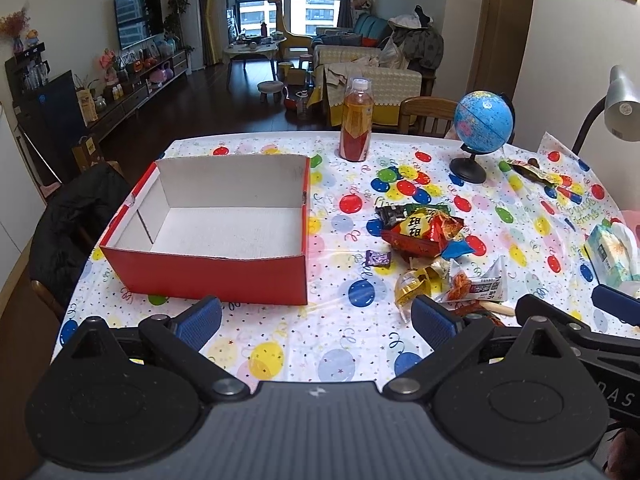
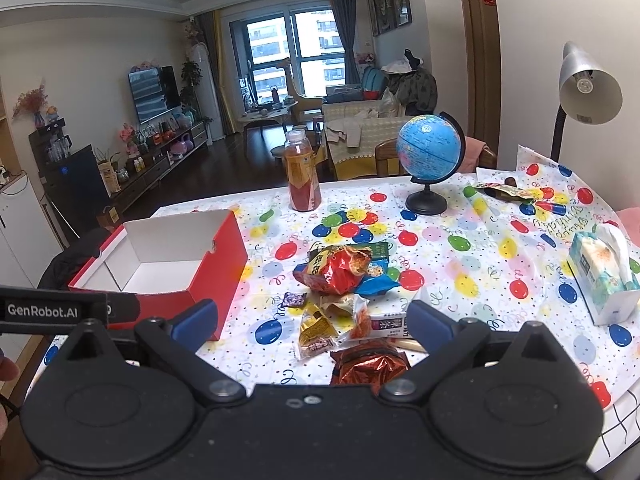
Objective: Organize snacks
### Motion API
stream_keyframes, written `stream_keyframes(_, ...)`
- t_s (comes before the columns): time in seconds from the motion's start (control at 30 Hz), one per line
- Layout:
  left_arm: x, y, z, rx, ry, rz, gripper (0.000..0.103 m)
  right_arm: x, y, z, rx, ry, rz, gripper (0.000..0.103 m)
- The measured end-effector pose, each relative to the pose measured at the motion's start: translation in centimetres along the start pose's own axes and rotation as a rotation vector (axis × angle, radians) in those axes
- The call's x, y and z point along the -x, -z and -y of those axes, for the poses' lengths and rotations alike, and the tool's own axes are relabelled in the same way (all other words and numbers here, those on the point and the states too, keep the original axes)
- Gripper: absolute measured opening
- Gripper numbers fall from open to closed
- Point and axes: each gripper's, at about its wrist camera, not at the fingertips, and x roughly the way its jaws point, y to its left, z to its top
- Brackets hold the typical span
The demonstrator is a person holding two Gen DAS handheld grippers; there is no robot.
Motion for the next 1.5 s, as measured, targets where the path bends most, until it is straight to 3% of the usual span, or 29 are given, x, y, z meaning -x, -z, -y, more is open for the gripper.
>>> stream_keyframes(0.63, -0.4, -0.1, 0.5, -0.009, 0.033, 0.006, 0.102, 0.2, 0.0, 0.6, -0.013, 0.015, 0.01, 0.101)
stream_keyframes(0.87, -2.7, -1.0, 0.4, -0.026, 0.061, -0.005, 0.102, -0.4, 0.0, 1.5, -0.022, 0.032, 0.008, 0.1)
stream_keyframes(1.07, -6.4, -0.5, 2.1, -0.092, 0.118, -0.03, 0.102, -3.3, 1.9, 3.9, 0.013, 0.081, -0.06, 0.095)
stream_keyframes(1.27, -10.7, 0.3, 3.8, -0.129, 0.14, -0.114, 0.102, -6.4, 4.3, 6.1, -0.006, 0.13, -0.173, 0.086)
stream_keyframes(1.5, -15.2, 0.0, 5.6, -0.156, 0.132, -0.164, 0.102, -9.2, 5.3, 6.1, 0.036, 0.103, -0.248, 0.085)
